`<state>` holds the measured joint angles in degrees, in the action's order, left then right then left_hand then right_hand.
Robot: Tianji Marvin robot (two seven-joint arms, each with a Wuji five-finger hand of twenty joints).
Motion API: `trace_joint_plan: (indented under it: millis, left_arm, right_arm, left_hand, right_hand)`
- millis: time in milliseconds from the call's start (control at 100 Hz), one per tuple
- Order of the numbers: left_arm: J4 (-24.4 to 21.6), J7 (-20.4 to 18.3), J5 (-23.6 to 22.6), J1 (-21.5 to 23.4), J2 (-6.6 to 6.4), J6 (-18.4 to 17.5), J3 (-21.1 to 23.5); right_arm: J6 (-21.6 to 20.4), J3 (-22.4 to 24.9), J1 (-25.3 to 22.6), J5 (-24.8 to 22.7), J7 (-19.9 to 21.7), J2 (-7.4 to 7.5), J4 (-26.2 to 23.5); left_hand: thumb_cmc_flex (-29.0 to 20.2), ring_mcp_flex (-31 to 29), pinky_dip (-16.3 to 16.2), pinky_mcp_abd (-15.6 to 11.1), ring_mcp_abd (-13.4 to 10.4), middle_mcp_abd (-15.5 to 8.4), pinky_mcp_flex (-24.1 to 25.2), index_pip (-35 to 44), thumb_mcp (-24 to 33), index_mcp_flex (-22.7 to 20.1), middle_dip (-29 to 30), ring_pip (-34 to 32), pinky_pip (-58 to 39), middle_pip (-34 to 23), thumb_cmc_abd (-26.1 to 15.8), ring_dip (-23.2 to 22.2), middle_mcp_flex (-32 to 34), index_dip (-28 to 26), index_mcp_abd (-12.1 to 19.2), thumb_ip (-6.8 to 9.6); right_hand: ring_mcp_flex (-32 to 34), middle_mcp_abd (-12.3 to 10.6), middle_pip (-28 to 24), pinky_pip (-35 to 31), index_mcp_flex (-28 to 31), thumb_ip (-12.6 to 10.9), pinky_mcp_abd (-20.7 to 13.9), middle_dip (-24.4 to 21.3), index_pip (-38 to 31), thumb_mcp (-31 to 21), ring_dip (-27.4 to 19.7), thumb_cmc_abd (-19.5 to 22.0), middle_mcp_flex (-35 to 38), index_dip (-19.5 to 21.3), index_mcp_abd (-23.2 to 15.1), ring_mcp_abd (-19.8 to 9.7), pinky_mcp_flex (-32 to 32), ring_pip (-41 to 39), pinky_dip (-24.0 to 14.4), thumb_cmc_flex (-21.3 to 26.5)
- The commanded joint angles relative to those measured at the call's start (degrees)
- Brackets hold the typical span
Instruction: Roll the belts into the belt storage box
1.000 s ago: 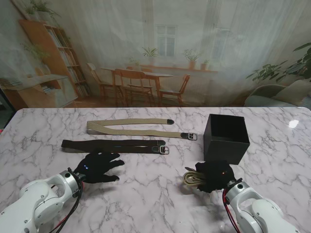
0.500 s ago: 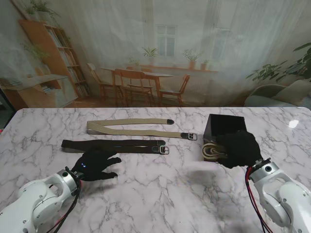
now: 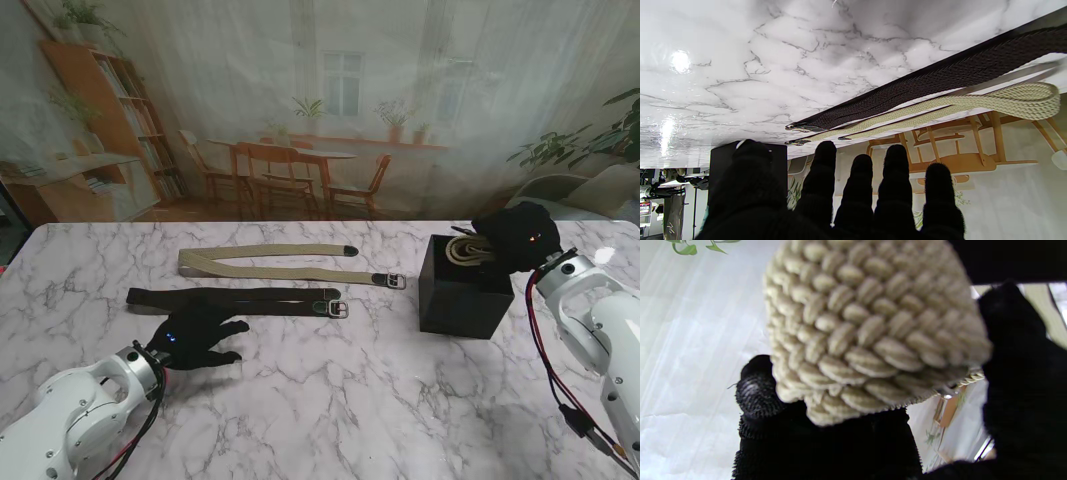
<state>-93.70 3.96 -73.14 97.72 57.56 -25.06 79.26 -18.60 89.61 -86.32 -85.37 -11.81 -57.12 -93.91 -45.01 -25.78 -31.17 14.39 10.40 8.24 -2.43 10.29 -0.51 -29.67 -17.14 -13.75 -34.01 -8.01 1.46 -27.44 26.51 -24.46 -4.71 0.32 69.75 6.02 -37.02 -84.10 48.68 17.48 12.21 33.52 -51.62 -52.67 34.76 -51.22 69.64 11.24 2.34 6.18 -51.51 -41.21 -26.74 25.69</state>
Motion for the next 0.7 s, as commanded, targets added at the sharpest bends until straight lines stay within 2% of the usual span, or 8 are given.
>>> trace_joint_plan:
  millis: [0, 330, 690]
  left_arm:
    - [-0.4, -0.7, 0.0, 0.2, 0.09, 0.2, -0.1]
    - [-0.1, -1.3, 0.8, -0.5, 0.14, 0.4, -1.1]
    - [0.2, -0.8, 0.8, -0.3, 0.14, 0.6, -1.2]
  right_arm:
    - [0.0, -0.8, 1.5, -1.1, 0.8, 0.84, 1.4]
    - [1.0, -8.0, 8.5, -2.7, 5.2, 1.94, 9.1]
    - [-1.9, -12.0, 12.5, -4.7, 9.1, 2.82, 11.3]
  left_hand:
    - [-1.0, -0.1, 0.4, 2.0, 0.4, 0.0, 1.1, 0.4, -1.1, -0.9, -0.2, 1.0, 1.3, -0.3, -2.4, -0.1, 0.8, -0.7, -0.4, -1.35]
    - [-0.9, -0.1, 0.4, 2.0, 0.4, 0.0, 1.1, 0.3, -1.1, -0.6, -0.2, 0.9, 1.4, -0.3, -2.5, -0.1, 0.5, -0.6, -0.3, -1.35]
    - [-0.9, 0.0, 0.4, 1.9, 0.4, 0.0, 1.2, 0.2, -1.1, -0.5, -0.2, 1.0, 1.4, -0.3, -2.6, -0.1, 0.4, -0.6, -0.4, -1.34]
  right_hand:
    - [5.1, -2.9, -1.7, 0.6, 6.0, -2.7, -2.2, 2.3, -9.2, -11.3, 3.4, 6.7, 3.4, 2.2, -15.4, -3.6, 0.0, -9.7, -0.3, 15.3]
    - [5.0, -3.4, -1.6, 0.9, 5.6, -2.7, -3.1, 2.5, -9.3, -11.1, 3.6, 7.0, 2.9, 2.5, -16.3, -3.7, 1.2, -8.4, -0.8, 15.2]
    - [4.7, -4.4, -1.0, 1.6, 5.2, -2.6, -4.0, 1.9, -8.7, -10.2, 3.7, 8.0, 2.4, 1.9, -17.3, -4.1, 2.6, -6.3, -1.1, 14.8]
